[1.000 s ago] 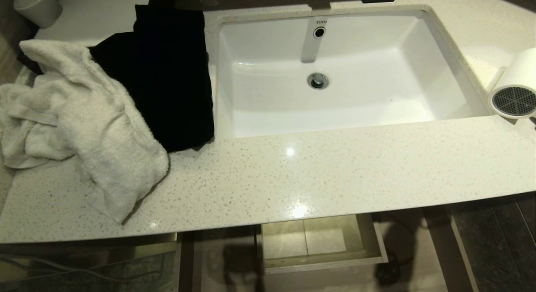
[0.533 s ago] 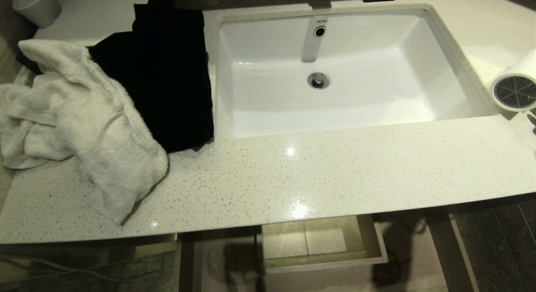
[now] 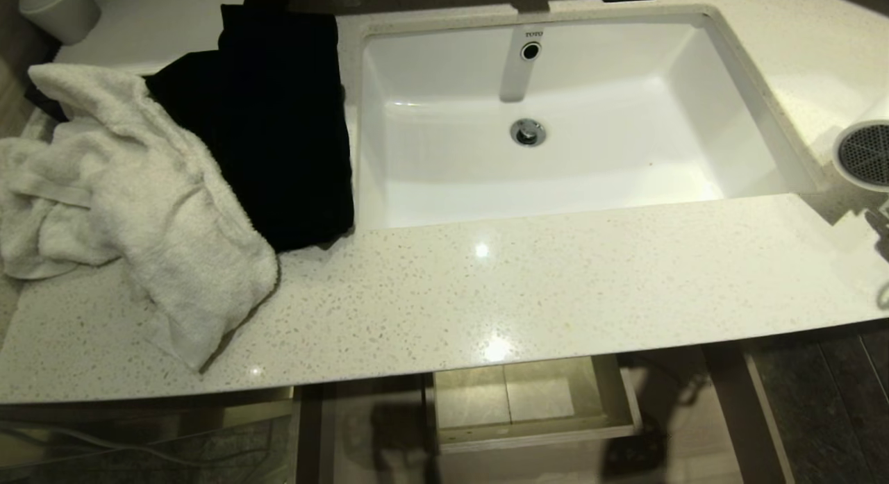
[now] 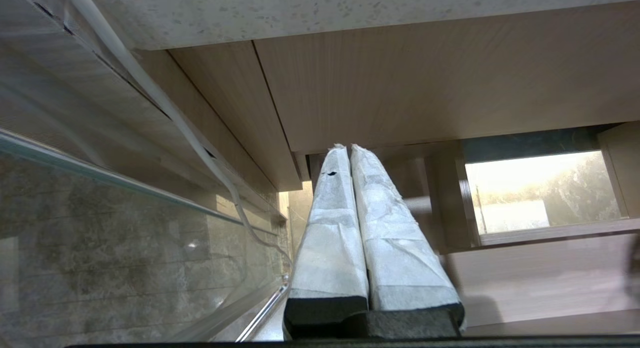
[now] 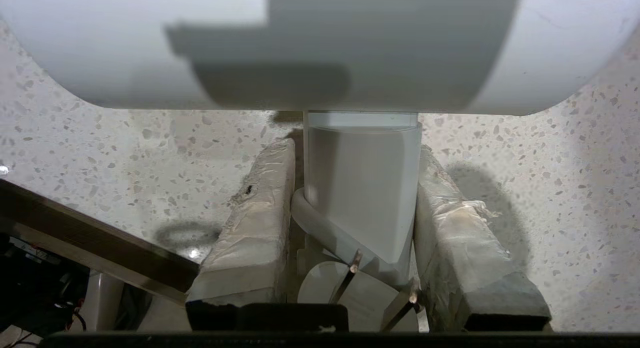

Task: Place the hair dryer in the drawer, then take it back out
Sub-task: Pick up the hairdryer

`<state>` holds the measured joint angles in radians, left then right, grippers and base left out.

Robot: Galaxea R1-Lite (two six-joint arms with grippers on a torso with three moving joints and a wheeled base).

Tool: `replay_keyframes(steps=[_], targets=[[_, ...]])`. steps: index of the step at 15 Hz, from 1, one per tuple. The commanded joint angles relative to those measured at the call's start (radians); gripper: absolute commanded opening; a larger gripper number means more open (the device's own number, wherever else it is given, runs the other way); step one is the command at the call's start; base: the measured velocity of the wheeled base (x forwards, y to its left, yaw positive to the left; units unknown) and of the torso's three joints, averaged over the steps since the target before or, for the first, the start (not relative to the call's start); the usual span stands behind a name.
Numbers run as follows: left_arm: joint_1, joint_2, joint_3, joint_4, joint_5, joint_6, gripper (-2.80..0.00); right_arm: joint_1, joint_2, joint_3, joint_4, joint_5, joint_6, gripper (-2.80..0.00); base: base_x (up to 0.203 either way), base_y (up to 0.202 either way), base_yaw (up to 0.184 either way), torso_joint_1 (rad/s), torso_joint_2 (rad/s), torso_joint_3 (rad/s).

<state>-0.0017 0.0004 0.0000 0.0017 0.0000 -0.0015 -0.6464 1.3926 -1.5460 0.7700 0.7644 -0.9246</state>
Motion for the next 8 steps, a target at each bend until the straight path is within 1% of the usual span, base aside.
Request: replay_keyframes(steps=[1,3,8], targets=[[0.0,0.0,0.0,0.0,0.0,0.0,-2.8,0.001,-0.065,0.037,0.003,0.006,-0.005,-2.8,0.0,0.0,0.0,-0.168,0.17,-0.041],[0.0,0.0,0.001,0.0,0.0,0.0,-2.8,0.001,-0.093,0.052,0.0,0.01,-0.002,-2.8,0.0,0.0,0.0,-0.298,0.23,-0.065],[0.0,0.0,0.001,0.0,0.0,0.0,-2.8,0.001,-0.153,0.102,-0.008,0.01,-0.002,-2.8,0.0,0.0,0.0,-0.375,0.24,-0.117]])
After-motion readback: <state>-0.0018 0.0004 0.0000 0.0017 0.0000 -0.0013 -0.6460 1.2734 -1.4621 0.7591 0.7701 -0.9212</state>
